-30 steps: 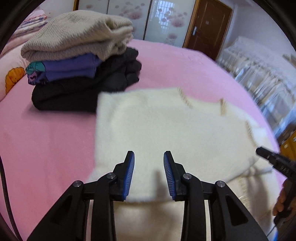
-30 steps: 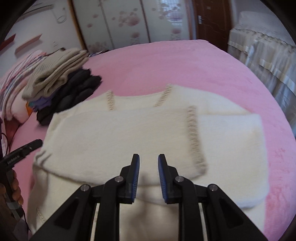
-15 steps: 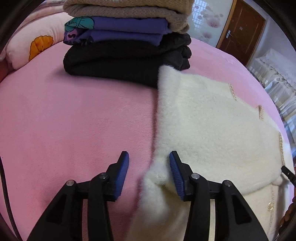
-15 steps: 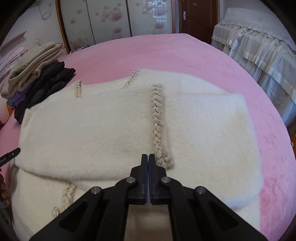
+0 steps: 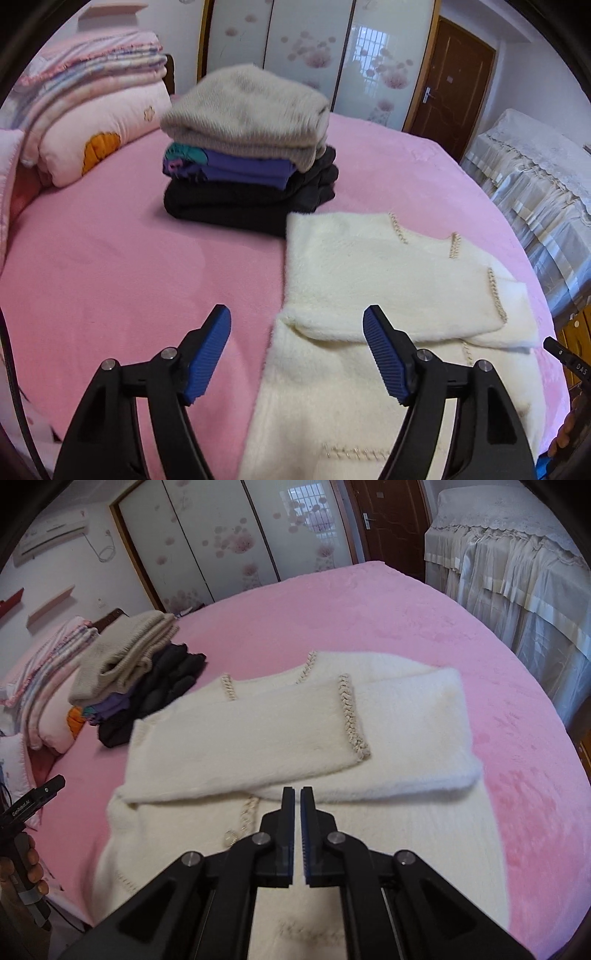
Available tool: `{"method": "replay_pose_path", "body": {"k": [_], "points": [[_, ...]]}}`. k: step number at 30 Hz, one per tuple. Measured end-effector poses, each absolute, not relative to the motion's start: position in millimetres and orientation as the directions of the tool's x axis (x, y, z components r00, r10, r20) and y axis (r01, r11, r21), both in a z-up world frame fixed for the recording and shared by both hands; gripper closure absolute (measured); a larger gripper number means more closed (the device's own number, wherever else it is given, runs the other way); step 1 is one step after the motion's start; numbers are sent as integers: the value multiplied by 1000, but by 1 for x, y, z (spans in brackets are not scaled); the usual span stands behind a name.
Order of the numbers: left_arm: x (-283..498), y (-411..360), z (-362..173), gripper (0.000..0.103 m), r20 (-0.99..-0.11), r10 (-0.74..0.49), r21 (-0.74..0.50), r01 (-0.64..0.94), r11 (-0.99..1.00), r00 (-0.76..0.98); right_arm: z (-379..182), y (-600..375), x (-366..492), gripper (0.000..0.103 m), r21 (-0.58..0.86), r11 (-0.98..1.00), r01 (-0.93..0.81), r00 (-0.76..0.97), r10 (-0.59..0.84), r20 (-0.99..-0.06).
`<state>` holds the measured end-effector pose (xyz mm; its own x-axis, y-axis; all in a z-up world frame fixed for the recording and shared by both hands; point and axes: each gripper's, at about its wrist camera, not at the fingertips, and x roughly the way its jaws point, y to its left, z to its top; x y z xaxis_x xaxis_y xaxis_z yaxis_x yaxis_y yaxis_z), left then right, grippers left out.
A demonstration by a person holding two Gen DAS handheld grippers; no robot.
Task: Fold large clothes
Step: 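Release the cardigan with both grippers and lift them away, then grasp the cardigan hem with both grippers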
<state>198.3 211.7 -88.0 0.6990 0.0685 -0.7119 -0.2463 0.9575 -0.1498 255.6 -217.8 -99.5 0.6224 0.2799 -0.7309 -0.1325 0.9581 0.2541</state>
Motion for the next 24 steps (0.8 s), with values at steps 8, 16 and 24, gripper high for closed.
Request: {"method": "replay_pose_path", "body": {"k": [8,16,24], "points": [[129,199,-22,11,-654,82,-180,-260,949,752,-41,-224,190,100,228,955,-188,702,293,-649],[65,168,3,9,-639,13,-201,-183,962,769,-6,-221,128,100,198,947,-252,740,320,-591],[16,127,1,5,-647,-31,-173,-106,979,762,9,-223,77,100,139,950,-281,769,309,-560]]}}
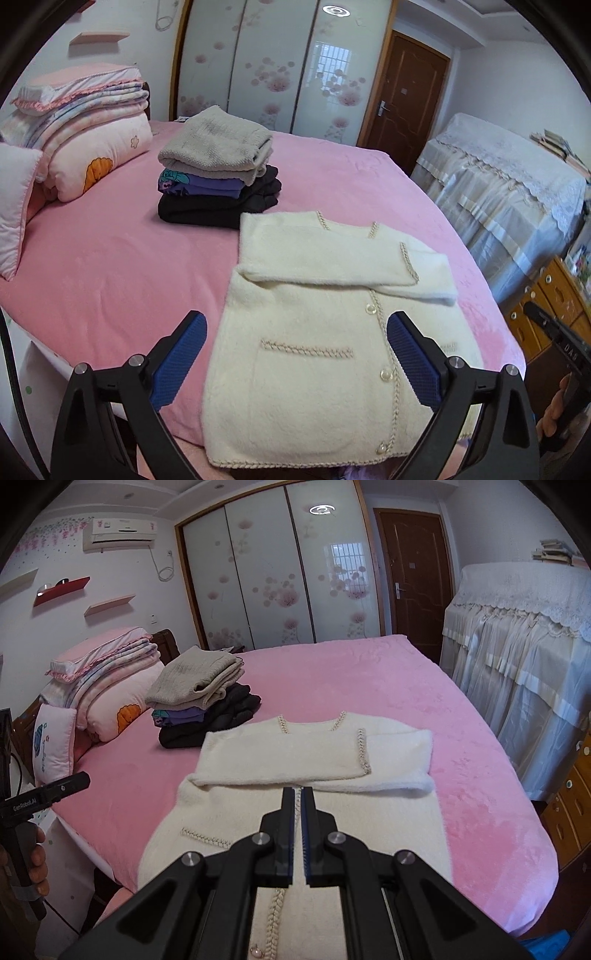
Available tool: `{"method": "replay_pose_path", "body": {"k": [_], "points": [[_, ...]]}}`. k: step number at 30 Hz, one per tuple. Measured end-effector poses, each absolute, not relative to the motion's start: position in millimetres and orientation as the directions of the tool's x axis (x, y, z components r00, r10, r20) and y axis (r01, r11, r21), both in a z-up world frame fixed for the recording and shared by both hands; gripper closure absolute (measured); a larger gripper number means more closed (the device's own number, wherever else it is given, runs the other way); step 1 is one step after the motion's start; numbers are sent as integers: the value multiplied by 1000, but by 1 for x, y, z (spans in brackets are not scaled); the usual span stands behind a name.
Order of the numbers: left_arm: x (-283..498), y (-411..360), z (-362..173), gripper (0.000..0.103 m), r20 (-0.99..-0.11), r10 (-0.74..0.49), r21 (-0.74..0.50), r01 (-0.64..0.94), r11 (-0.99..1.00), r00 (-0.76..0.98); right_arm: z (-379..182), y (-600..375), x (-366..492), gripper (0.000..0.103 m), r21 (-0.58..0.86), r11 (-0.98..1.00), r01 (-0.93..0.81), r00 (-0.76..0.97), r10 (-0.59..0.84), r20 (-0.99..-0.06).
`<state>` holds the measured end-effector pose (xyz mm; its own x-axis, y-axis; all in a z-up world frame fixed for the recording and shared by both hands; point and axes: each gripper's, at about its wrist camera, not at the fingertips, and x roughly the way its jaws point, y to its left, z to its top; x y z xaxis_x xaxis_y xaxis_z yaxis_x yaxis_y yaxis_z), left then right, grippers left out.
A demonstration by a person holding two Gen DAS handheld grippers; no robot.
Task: Fold large clothes
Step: 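Grasp the cardigan hem with both grippers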
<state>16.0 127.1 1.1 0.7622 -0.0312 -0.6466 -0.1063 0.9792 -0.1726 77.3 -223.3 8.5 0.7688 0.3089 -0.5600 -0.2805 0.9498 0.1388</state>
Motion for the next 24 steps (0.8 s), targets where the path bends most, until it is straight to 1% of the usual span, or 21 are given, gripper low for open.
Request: {"method": "replay_pose_path", "body": {"k": [8,9,11,12,13,15,19,22,24], "points": [[-10,103,-9,5,-655,-76,-164,-43,986,752,9,-232,40,99,114,950,-290,781,304,-545],[-12,101,-13,5,-659,-81,-163,-36,986,747,7,-234,38,95,112,950,-293,780,305,-547],[-15,100,-23,5,-670,-89,-158,-24,987,737,1,-237,32,82,110,950,-292,776,302,-554],[-16,100,-29,5,-678,-89,-152,-20,988,729,-3,-240,29,71,105,952,-287,775,295,-558],[-16,101,-35,5,-686,-90,-149,-18,989,722,-8,-243,26,63,101,955,-279,776,286,-563],[-16,104,-52,5,-699,-105,-152,-4,988,708,-18,-250,21,59,95,960,-264,775,270,-571],[-17,117,-95,5,-744,-97,-148,-21,989,661,-45,-264,16,58,84,966,-243,753,243,-611],[-19,129,-123,5,-761,-87,-153,-48,987,643,-69,-277,20,58,98,969,-226,704,232,-671],[-22,136,-140,5,-778,-61,-136,-73,988,625,-85,-289,22,58,114,971,-209,673,228,-704]]}}
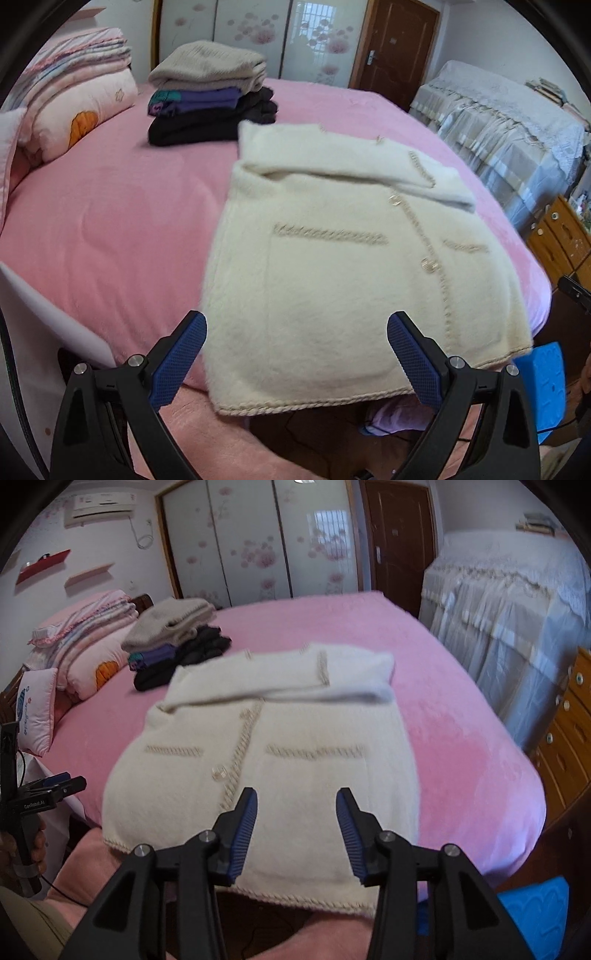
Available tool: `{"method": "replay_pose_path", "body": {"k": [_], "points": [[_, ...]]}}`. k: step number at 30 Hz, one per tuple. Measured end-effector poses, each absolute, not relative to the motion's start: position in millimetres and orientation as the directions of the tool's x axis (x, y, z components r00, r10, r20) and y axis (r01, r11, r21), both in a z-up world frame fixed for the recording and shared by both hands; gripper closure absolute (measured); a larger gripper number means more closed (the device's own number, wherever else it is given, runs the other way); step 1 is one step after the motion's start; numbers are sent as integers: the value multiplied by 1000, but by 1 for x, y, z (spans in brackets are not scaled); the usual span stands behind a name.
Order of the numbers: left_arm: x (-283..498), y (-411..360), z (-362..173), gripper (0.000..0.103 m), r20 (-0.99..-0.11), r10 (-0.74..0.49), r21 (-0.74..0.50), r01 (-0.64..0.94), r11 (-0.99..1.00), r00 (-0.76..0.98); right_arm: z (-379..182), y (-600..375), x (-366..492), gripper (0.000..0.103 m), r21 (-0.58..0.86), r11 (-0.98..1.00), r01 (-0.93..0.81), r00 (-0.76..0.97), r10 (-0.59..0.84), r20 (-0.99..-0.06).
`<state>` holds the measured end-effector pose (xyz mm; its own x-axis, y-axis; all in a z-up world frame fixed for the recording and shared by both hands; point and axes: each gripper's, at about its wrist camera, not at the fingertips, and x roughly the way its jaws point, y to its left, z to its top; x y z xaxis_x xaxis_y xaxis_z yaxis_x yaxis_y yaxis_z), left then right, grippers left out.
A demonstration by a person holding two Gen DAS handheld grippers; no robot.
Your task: Fold large clothes
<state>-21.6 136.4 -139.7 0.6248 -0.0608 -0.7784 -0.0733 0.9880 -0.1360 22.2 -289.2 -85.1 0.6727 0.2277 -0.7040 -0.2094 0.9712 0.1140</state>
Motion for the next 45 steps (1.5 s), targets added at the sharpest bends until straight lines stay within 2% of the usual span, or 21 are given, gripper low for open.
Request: {"method": "replay_pose_path", "body": {"k": [10,24,29,37,40,42,45], "points": [[-18,177,-208,5,-873,-93,-212,-202,956,478,-155,-350,35,58,198,979,-47,552,190,-812],[-4,199,-255,6,-882,-219,-341,-246,907,417,-210,-393,47,58,302,951,68,437,243,-866],[-3,209,-275,10,-872,-291,-412,-270,870,394,-222,-399,48,58,336,940,63,413,282,-866],[-4,215,-290,11,-852,-356,-473,-274,837,384,-234,-402,55,58,370,927,55,391,321,-862],[-6,213,-292,19,-849,-378,-485,-261,835,370,-239,-400,56,59,412,911,32,367,373,-852],[-7,211,-292,27,-850,-384,-485,-252,837,360,-240,-395,56,67,429,903,-3,354,402,-844],[-10,211,-292,31,-846,-408,-502,-250,828,343,-237,-385,55,69,416,908,-48,344,406,-847]]}}
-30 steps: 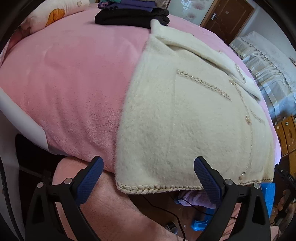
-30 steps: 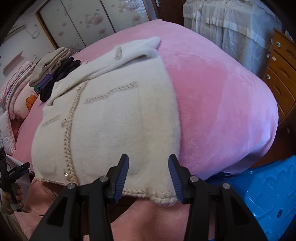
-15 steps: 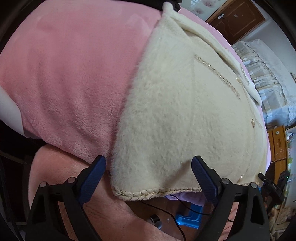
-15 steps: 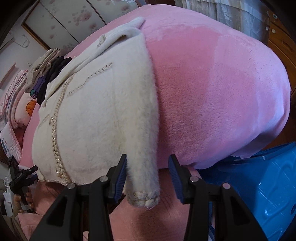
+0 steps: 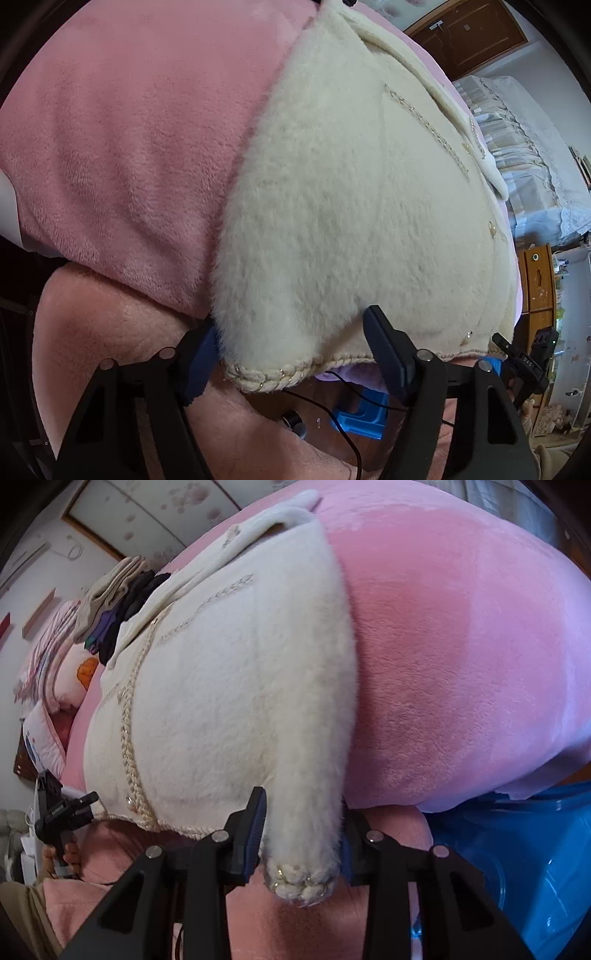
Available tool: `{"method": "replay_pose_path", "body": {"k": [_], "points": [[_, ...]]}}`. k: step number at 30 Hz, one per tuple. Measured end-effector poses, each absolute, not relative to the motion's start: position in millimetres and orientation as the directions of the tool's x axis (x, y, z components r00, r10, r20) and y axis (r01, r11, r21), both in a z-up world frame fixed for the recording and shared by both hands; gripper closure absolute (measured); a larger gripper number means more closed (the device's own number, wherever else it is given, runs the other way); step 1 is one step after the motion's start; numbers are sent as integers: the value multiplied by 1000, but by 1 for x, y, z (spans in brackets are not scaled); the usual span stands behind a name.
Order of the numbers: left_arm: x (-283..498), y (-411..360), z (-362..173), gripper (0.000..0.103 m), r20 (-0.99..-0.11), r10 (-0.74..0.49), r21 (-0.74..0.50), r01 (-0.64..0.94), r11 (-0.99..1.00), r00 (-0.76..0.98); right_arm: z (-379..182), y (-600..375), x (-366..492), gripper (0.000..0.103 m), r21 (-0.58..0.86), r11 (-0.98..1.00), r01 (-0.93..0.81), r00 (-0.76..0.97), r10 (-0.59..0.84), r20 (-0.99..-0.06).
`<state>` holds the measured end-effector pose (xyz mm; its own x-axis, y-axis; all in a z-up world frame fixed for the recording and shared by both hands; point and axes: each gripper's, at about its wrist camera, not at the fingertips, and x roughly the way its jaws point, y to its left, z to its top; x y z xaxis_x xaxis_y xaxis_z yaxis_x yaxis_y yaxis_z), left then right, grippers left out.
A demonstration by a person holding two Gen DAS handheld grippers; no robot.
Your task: Fold large clothes
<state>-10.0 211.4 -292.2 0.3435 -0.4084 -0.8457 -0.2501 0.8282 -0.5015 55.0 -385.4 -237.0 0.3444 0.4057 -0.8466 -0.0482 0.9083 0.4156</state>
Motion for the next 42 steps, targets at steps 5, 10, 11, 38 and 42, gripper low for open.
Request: {"method": "replay_pose_path", "body": {"k": [5,10,11,38,42], "points": [[-13,207,-298,31,-850,-435,-507,-236,829,297,-235,-387,57,70,451,892,-42,339,437,-833],[-12,206,-303,31,-859,-425,-496,-258,829,285,-232,-387,57,75,463,885,-44,338,450,-827],[-9,205,-305,31,-864,-418,-489,-275,828,280,-233,-388,58,75,464,885,-42,337,450,-827],[22,189,-160,93,-691,-504,-677,-220,703,518,-130,-371,76,92,600,772,-207,487,614,-622],[51,195,-127,93,-637,-487,-712,-214,669,597,-96,-377,98,92,650,722,-237,542,653,-528]]}}
